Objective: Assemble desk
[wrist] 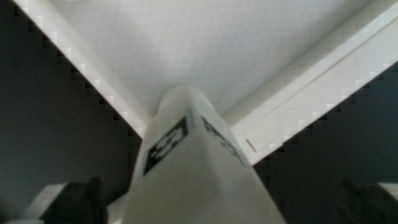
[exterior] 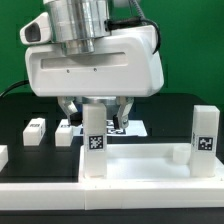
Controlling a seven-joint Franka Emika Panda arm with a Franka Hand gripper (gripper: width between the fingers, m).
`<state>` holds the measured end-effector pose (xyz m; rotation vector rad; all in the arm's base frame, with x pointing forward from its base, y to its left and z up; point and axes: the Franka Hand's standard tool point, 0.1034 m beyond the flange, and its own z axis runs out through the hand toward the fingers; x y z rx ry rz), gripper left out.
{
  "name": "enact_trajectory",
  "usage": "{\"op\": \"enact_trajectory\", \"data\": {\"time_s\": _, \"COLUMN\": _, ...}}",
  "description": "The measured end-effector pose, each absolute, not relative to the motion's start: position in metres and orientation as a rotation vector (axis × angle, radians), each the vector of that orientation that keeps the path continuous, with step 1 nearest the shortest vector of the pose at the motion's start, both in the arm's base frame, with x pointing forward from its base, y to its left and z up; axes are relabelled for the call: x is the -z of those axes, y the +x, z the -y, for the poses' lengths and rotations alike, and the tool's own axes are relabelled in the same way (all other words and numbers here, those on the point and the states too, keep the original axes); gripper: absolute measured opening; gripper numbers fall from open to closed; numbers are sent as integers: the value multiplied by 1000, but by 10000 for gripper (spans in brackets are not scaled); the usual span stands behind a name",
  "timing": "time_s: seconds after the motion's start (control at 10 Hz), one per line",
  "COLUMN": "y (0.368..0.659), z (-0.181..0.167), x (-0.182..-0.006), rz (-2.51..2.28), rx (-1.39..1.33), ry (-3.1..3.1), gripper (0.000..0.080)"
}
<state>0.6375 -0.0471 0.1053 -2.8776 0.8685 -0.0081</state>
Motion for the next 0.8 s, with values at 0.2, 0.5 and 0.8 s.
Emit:
{"op": "enact_trajectory", "data": {"time_s": 0.2, "y": 637, "z": 48, "x": -106, "rz": -671, "rx": 22, "ry": -2934, "gripper": 649}}
{"op": "enact_trajectory", "data": {"time_s": 0.5, "y": 643, "z": 50, "x": -109, "rz": -38, "rx": 139, "ry": -3059, "gripper": 649}}
{"op": "enact_trajectory", "data": {"time_s": 0.8, "y": 642, "z": 51, "x": -107, "rz": -119, "rx": 128, "ry": -3055, "gripper": 558}}
